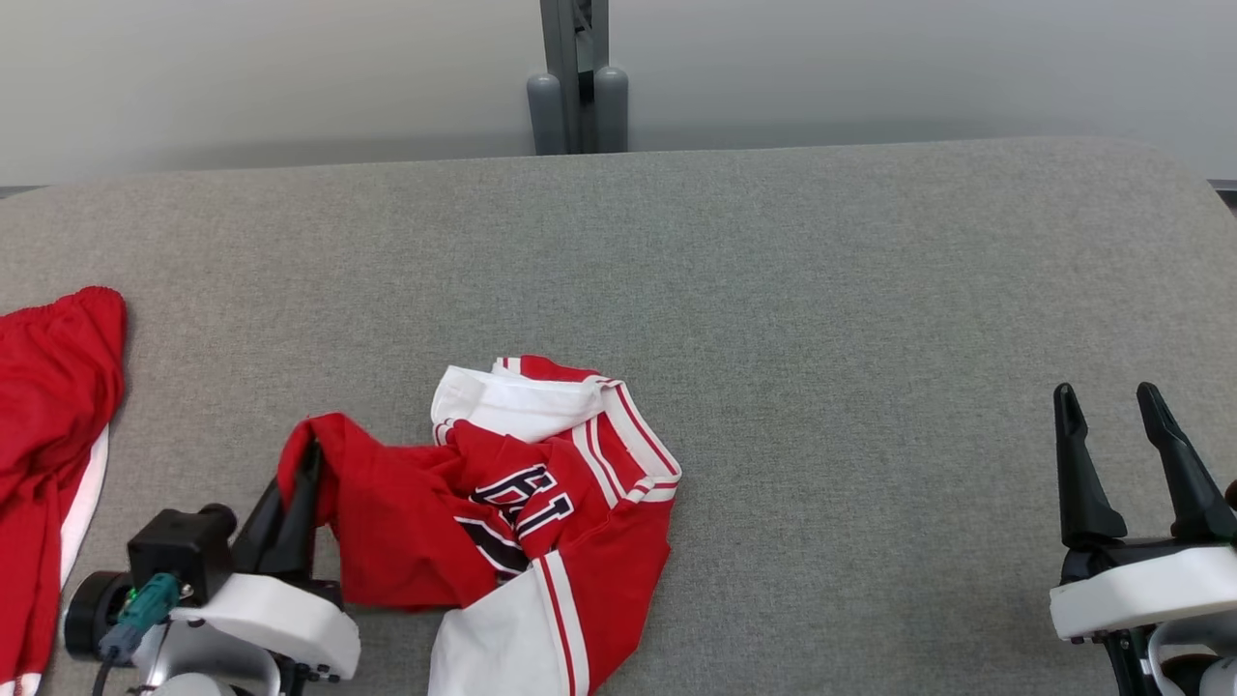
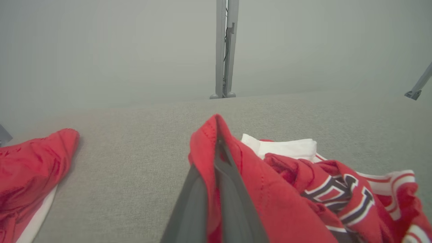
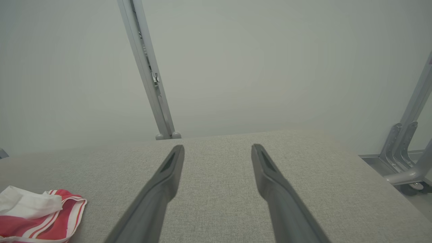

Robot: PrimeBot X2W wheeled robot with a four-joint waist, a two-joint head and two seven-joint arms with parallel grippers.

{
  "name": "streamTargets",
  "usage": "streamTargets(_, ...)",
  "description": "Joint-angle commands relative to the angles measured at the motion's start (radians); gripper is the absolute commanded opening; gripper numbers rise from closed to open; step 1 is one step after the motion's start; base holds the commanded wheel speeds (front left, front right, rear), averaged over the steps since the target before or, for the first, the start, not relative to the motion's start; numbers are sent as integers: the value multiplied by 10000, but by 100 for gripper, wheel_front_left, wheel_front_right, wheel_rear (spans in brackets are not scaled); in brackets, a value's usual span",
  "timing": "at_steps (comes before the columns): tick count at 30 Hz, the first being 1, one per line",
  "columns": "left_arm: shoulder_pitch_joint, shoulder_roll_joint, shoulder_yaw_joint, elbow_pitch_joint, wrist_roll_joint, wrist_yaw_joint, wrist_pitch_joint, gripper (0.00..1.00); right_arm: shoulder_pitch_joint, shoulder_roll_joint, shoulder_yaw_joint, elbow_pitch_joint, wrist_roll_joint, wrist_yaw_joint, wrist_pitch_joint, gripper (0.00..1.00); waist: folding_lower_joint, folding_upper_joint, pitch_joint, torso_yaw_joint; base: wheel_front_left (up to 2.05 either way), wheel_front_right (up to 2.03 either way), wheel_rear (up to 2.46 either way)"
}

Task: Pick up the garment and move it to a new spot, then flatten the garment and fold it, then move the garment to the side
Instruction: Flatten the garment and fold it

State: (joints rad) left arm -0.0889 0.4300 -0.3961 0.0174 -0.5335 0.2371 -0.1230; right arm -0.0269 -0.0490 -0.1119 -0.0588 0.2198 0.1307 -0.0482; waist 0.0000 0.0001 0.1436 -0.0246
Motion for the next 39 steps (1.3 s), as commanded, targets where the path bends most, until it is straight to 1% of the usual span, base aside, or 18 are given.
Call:
streamTargets(1, -21, -47, 208, 367, -168, -11, -247, 5, -24, -44, -6, -10, 7, 2, 48, 100, 0, -1, -14, -12, 0, 0, 0)
streamTargets(2, -28, -130, 316, 666, -303, -38, -396, 36, -22, -44, -15, -9, 7, 2, 45, 100, 0, -1, -22, -13, 0, 0, 0)
streamTargets(3, -37, -213, 430, 936, -433, -46, -495, 78, -17, -42, -10, -12, 10, 2, 53, 100, 0, -1, -27, -13, 0, 0, 0)
streamTargets(4, -56, -250, 512, 1146, -491, 15, -585, 100, -6, -45, -29, -13, 18, 2, 58, 100, 0, -1, -32, -8, 0, 0, 0)
streamTargets(7, -92, -312, 886, 1562, -582, 283, -865, 100, 22, -44, -39, -24, 42, 2, 63, 100, 0, -1, -63, 22, 0, 0, 0)
streamTargets(10, -141, -376, 1203, 1591, -445, 618, -1108, 100, -9, -44, -19, -40, 16, 2, 24, 100, 0, -1, -123, 79, 0, 0, 0)
streamTargets(14, -183, -327, 1466, 1033, -118, 944, -1285, 100, -104, -44, 78, -105, -136, 2, -50, 100, 0, -1, -257, 138, 0, 0, 0)
streamTargets(20, -186, -211, 1284, 100, 531, 1296, -1292, 100, -150, -44, 293, -78, -210, 2, -43, 100, 0, -1, -623, 219, 0, 0, 0)
streamTargets(25, -2, 7, 1122, -4, 698, 1547, -657, 100, -95, -45, 455, -53, -271, 2, 48, 100, 0, -1, -857, 205, 0, 0, 0)
streamTargets(26, 71, 39, 1083, -12, 628, 1567, -392, 100, -74, -45, 477, -54, -280, 2, 73, 100, 0, -1, -896, 207, 0, 0, 0)
streamTargets(29, 215, 126, 1086, -99, 576, 1640, -132, 100, -28, -45, 490, -66, -281, 2, 92, 100, 0, -1, -941, 210, 0, 0, 0)
streamTargets(38, 1188, 356, 1032, -94, -46, 1798, 1218, 100, 143, -47, 417, -124, -248, 2, 145, 100, 0, -1, -1070, 336, 0, 0, 0)
streamTargets(39, 1188, 389, 1133, -190, -48, 1871, 1177, 100, 159, -45, 394, -125, -244, 2, 140, 100, 0, -1, -1089, 364, 0, 0, 0)
